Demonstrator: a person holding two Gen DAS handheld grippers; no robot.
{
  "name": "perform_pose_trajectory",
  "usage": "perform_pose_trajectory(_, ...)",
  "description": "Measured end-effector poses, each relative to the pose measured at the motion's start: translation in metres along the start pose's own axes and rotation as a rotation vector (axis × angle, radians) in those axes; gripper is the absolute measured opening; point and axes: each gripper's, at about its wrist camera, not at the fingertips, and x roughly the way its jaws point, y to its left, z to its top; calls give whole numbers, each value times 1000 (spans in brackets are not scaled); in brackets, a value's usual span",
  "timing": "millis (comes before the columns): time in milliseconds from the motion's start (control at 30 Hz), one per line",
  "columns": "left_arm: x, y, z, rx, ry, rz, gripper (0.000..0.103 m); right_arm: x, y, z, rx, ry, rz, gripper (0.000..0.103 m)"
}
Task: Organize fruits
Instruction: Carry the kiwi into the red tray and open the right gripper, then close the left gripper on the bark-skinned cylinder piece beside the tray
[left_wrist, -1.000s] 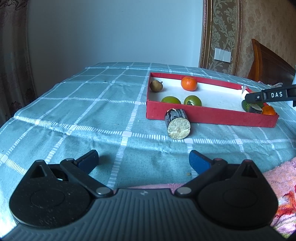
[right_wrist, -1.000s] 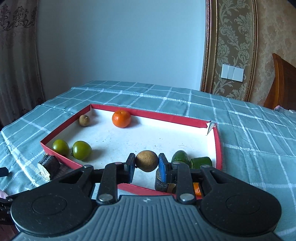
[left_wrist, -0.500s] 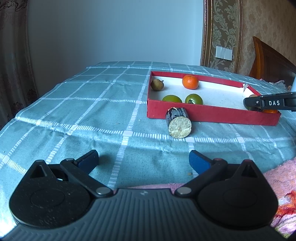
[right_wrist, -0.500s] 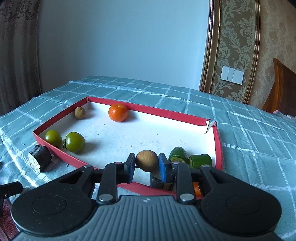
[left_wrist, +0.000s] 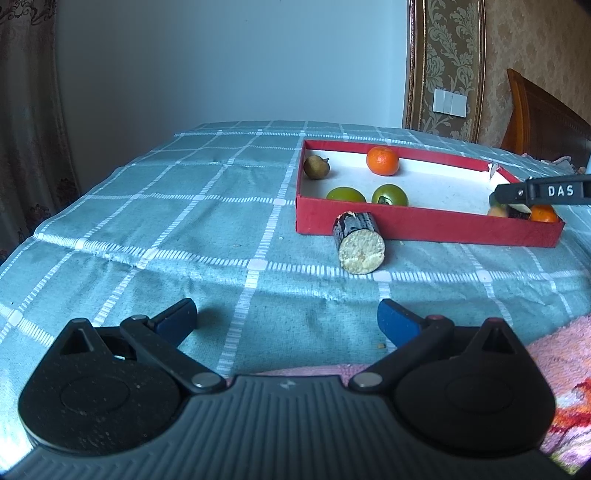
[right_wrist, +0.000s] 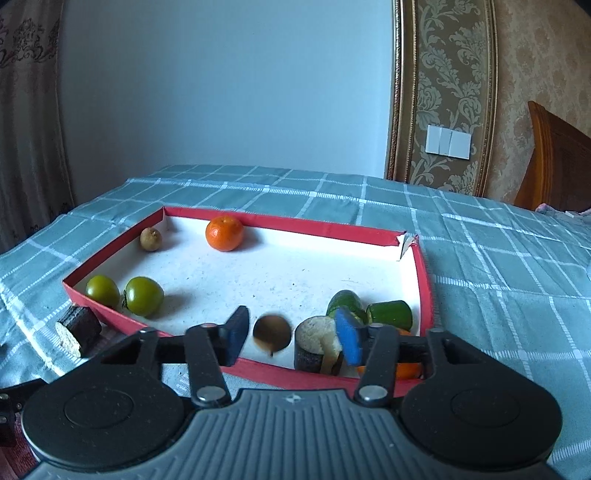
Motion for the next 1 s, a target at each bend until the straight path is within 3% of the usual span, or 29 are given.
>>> perform_pose_trajectory(200,1,-1,0,8,4,1,103,-38,-23,3,105,-110,13,65)
perform_pose_trajectory(300,1,-1,1,13,9,-4,103,-56,-37,-8,150,-124,25,74)
perform_pose_trajectory(567,-11,-13,12,83,-67,-30,101,-67,-61,-58,251,-53,60,75)
perform_pose_trajectory(667,-16,-23,21,114,-117,-38,94,-68,-72,-66,334,-42,98,75)
perform_pose_trajectory(733,-12,-30,28,115,-115,-45,88,-67,-76,-67,357,-40,109,75)
perform_pose_trajectory(833,-1,-38,35,108,-102,-41,87,-65,-81,-69,384,-27,129,75)
perform_pose_trajectory(1000,25,-48,41,93,-30,-27,77,-64,-85,-71,419,-24,154,75)
